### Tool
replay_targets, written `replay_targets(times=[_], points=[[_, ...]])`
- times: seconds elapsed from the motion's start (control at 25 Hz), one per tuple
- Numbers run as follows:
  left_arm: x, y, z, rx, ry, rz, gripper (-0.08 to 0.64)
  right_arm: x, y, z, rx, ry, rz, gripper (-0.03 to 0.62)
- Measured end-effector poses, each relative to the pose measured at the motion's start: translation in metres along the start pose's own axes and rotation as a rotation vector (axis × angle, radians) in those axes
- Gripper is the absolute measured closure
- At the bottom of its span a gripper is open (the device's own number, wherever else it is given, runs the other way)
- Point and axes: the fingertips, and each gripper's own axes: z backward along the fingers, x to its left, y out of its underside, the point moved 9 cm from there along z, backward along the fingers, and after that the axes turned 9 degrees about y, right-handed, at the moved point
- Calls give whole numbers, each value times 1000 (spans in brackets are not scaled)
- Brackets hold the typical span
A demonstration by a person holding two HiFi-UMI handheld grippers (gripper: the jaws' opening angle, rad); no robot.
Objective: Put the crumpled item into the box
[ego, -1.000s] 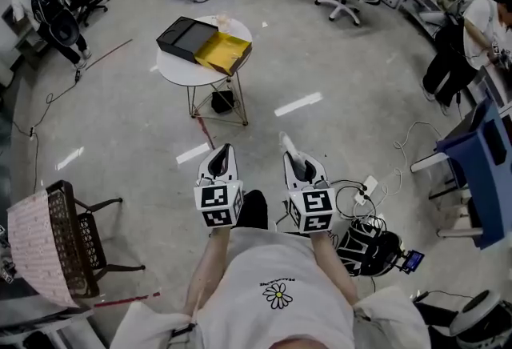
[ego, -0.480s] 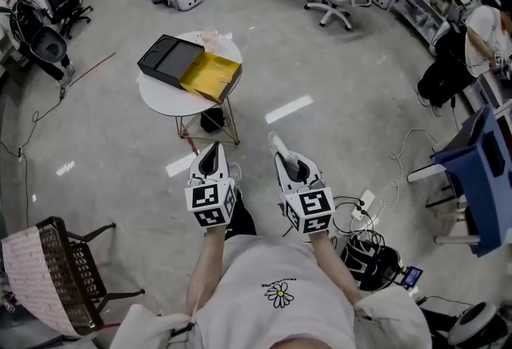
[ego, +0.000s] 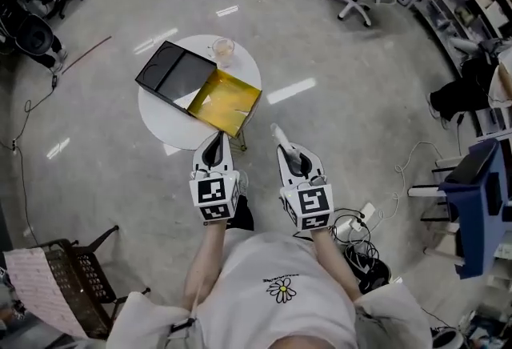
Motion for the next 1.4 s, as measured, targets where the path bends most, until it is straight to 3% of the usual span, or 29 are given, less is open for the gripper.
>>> replay_targets(times=[0.16, 0.32, 0.48, 0.88, 1.28, 1.4], points=[[40, -18, -42, 2, -2, 0, 561, -5, -17, -66, 19, 6, -23, 541], [66, -29, -67, 22, 22, -13, 560, -7, -25, -109, 40, 18, -43, 541], [89, -35, -88, 28, 0, -33, 561, -8, -30, -142, 42, 18, -49, 541], [92, -32, -111, 36, -103, 25, 561, -24, -37, -178, 35, -71, -19, 541], [98, -41, -114, 23, -166, 13, 560, -27, -40, -190, 30, -133, 3, 541], [97, -46, -113, 15, -171, 17, 560, -28, -42, -193, 32, -154, 51, 541]])
